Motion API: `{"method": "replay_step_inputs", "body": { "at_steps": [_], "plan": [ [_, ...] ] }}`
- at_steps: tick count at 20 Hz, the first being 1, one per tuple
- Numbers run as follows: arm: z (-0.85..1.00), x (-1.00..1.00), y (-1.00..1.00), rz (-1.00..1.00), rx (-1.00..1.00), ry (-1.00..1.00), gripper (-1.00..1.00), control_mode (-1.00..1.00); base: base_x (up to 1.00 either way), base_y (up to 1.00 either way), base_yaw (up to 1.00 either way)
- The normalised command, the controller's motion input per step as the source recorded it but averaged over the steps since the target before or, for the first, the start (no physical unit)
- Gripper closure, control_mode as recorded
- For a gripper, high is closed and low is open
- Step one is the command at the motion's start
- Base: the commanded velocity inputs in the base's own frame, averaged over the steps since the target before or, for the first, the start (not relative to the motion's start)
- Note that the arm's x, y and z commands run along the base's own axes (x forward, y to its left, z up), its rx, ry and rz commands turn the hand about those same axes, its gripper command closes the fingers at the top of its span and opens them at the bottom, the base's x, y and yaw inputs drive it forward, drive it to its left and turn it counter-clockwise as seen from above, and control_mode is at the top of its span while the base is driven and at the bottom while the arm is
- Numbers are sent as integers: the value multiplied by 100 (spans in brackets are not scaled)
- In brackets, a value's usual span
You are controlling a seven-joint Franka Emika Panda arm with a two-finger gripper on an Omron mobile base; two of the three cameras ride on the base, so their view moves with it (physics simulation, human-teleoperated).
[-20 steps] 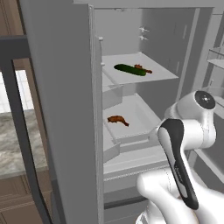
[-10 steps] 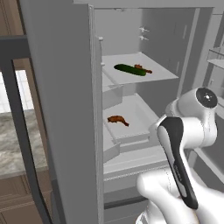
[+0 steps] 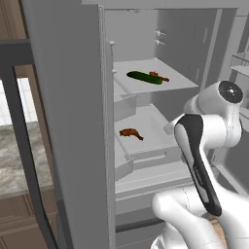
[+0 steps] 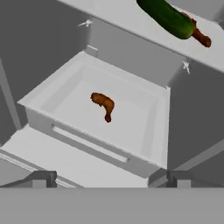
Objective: Place one cucumber and one chicken drumstick in each tupperware on the nearby counter, to pack two identical lunches.
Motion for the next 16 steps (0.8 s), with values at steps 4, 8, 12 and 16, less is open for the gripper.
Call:
{"method": "replay_step_inputs", "body": {
  "at_steps": [4,8,12,16],
  "plan": [
    [24,5,-3,-4,4,-8,-100,-100,0,0,0],
    [21,16,-10,-3,1,-3,-100,-100,0,0,0],
    [10,27,-4,-5,0,-7,-100,-100,0,0,0],
    [23,30,0,-4,0,-6,-100,-100,0,0,0]
  ]
}}
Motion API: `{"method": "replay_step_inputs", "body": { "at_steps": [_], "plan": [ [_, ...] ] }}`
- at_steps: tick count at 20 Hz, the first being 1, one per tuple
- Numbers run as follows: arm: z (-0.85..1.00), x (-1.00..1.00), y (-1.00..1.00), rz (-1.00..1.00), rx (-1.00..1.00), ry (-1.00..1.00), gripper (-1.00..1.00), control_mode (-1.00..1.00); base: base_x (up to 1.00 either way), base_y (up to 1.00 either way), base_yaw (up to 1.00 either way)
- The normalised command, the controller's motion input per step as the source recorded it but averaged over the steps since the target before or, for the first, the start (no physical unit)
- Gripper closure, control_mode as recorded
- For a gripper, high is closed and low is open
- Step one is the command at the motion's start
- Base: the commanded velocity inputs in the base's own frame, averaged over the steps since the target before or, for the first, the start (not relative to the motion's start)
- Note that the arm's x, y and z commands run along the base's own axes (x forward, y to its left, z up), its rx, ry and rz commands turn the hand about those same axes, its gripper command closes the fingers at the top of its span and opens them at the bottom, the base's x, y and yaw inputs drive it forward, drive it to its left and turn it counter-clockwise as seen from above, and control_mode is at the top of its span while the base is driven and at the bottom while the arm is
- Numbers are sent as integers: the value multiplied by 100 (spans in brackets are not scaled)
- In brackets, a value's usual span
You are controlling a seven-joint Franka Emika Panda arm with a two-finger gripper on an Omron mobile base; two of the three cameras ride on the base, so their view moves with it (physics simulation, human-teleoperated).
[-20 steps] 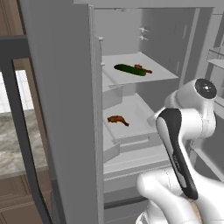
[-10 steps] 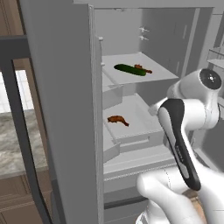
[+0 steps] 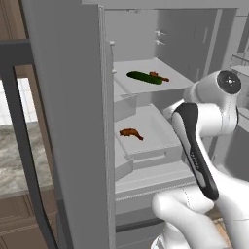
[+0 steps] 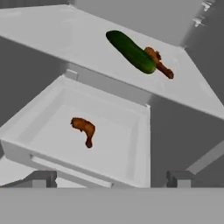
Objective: Place one cucumber and one chicken drumstick in each tupperware on the nearby counter, to pack two identical lunches.
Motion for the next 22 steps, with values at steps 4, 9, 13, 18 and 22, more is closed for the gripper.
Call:
{"method": "replay_step_inputs", "body": {
  "at_steps": [4,9,13,18,22],
  "plan": [
    [28,44,-1,-4,0,-5,-100,-100,0,0,0],
    [28,54,-8,-7,0,0,-100,-100,0,0,0],
    [28,50,-10,-5,1,0,-100,-100,0,0,0],
    [5,40,-16,-1,5,3,-100,-100,0,0,0],
    [0,42,-12,0,8,8,-100,-100,0,0,0]
  ]
}}
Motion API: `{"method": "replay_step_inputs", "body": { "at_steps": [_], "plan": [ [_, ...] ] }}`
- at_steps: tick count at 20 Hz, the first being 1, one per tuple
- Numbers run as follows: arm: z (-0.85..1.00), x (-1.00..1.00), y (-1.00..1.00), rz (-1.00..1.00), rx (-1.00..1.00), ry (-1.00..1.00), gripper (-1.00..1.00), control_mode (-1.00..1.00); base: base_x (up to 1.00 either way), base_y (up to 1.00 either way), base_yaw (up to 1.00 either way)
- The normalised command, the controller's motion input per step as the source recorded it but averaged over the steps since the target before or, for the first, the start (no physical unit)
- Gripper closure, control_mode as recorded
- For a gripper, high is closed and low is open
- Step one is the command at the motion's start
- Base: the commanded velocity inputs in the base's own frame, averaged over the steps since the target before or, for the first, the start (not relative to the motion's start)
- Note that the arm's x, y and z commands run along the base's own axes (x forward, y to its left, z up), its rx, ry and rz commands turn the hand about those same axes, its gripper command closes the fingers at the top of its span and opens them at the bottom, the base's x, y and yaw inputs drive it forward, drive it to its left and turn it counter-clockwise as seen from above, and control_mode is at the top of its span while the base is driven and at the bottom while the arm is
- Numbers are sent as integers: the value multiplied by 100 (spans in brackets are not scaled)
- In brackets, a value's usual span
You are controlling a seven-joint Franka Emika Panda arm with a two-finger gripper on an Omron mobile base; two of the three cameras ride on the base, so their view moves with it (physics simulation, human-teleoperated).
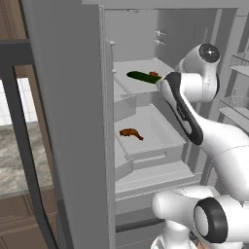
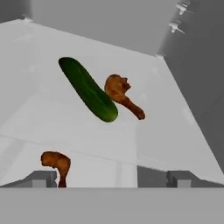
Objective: Place one cucumber and one chicken drumstick in each tupperware on the nearby counter, to pack two identical lunches.
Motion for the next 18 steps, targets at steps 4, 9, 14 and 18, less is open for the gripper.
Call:
{"method": "replay_step_inputs", "body": {
  "at_steps": [4,9,14,18],
  "plan": [
    [0,45,-1,0,5,5,-100,-100,0,0,0],
    [-1,43,0,0,0,9,-100,-100,0,0,0],
    [-3,45,-2,3,0,10,-100,-100,0,0,0],
    [-8,43,0,6,0,8,-100,-100,0,0,0]
  ]
}}
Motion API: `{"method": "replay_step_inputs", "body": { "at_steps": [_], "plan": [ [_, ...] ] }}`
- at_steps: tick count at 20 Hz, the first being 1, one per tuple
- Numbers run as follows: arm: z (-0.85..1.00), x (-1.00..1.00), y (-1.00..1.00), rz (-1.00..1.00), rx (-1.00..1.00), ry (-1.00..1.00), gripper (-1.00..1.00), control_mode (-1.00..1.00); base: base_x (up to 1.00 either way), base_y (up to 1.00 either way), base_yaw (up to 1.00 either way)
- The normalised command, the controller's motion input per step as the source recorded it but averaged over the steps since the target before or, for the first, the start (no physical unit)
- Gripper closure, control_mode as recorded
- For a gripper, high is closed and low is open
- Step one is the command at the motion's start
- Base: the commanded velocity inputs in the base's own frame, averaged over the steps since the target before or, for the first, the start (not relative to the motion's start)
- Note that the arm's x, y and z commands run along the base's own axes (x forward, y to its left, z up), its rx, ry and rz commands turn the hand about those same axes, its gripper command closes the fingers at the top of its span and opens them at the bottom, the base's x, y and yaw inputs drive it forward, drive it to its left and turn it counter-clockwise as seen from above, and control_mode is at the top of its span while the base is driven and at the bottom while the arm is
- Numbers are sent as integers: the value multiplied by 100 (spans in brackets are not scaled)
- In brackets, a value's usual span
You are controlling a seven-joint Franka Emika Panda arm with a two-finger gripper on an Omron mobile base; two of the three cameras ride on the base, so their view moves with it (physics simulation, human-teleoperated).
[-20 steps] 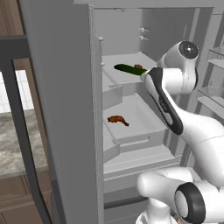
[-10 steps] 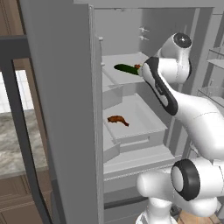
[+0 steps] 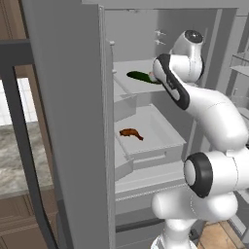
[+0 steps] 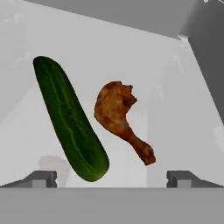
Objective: Place one cucumber and one chicken drumstick in each tupperware on the nearby counter, to pack two identical lunches.
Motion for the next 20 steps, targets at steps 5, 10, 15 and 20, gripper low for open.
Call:
{"method": "replay_step_inputs", "body": {
  "at_steps": [5,10,15,20],
  "plan": [
    [-18,38,0,8,-1,4,-100,-100,0,0,0],
    [-19,26,0,6,-7,0,-100,-100,0,0,0],
    [-8,16,0,2,-8,0,-100,-100,0,0,0],
    [-4,2,0,2,-6,0,-100,-100,0,0,0]
  ]
}}
